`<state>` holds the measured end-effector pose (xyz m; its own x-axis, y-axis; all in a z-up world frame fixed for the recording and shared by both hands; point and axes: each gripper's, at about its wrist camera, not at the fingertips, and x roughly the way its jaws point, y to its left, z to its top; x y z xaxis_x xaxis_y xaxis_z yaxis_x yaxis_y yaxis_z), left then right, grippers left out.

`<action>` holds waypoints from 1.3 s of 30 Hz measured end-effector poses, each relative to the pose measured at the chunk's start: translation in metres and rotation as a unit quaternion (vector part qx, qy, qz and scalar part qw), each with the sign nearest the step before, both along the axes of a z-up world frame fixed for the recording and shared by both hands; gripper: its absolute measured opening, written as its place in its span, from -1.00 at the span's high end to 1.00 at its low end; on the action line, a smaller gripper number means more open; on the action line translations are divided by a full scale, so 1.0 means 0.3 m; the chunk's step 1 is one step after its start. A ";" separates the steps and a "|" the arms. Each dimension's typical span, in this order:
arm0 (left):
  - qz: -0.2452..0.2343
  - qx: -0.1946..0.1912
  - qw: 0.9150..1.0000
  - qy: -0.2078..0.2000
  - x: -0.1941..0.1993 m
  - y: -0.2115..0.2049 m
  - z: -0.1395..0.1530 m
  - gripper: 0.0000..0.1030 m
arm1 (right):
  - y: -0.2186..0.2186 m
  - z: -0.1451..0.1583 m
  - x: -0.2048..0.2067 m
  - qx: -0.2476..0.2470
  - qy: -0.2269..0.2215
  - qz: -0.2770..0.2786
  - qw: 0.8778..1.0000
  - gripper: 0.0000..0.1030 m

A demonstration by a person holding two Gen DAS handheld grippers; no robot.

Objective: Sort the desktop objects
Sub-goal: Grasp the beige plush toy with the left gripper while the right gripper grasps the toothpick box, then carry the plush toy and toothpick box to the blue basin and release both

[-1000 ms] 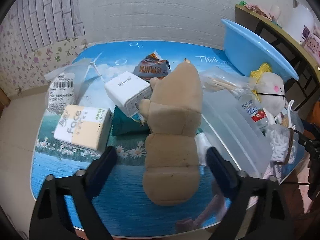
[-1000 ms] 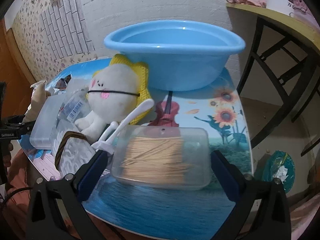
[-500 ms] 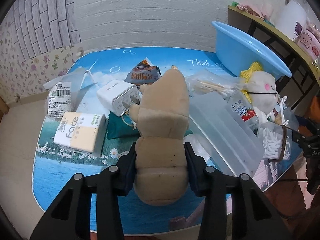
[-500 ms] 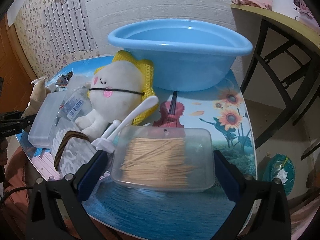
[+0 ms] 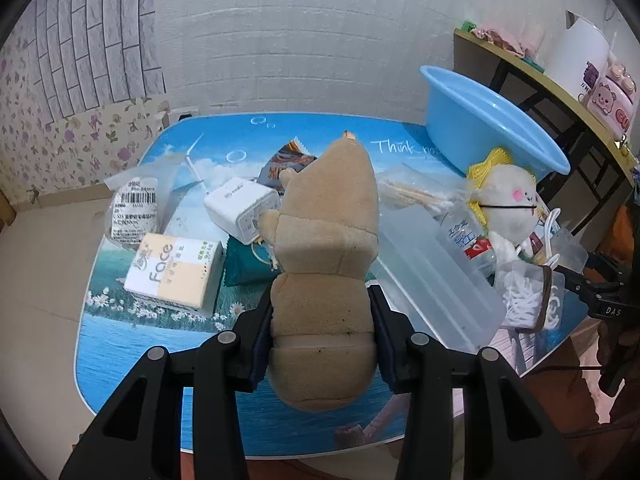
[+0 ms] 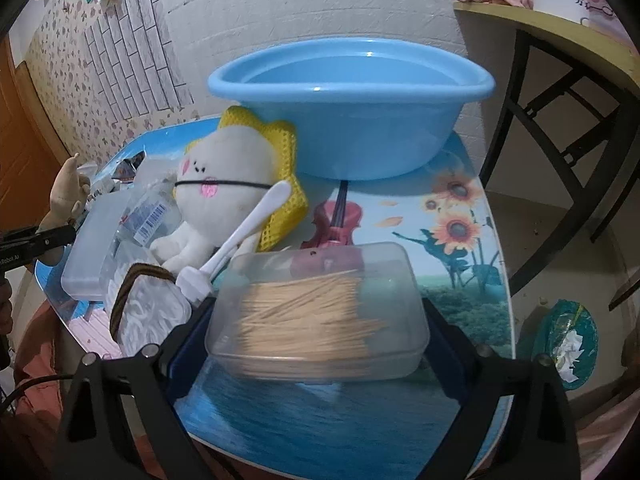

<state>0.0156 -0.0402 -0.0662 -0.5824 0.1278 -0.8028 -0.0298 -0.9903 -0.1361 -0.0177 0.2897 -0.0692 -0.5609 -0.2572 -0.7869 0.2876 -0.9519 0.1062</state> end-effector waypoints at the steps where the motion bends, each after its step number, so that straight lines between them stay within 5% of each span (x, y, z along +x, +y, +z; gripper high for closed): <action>1: 0.000 0.001 1.000 0.002 0.001 0.000 0.006 0.18 | 0.002 0.005 0.002 0.000 0.001 -0.001 1.000 -0.85; 22: 0.004 0.008 1.000 0.020 0.021 0.018 0.090 0.18 | 0.034 0.089 0.056 -0.023 0.030 0.004 0.999 -0.85; 39: -0.062 0.004 0.997 0.054 -0.132 0.193 0.287 0.18 | 0.001 0.332 -0.041 -0.037 0.089 0.042 0.994 -0.85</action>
<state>-0.0239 0.0178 0.0199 -0.6442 0.2110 -0.7352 -0.1669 -0.9768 -0.1341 -0.0300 0.2899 0.0305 -0.6639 -0.3618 -0.6544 0.3856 -0.9155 0.1149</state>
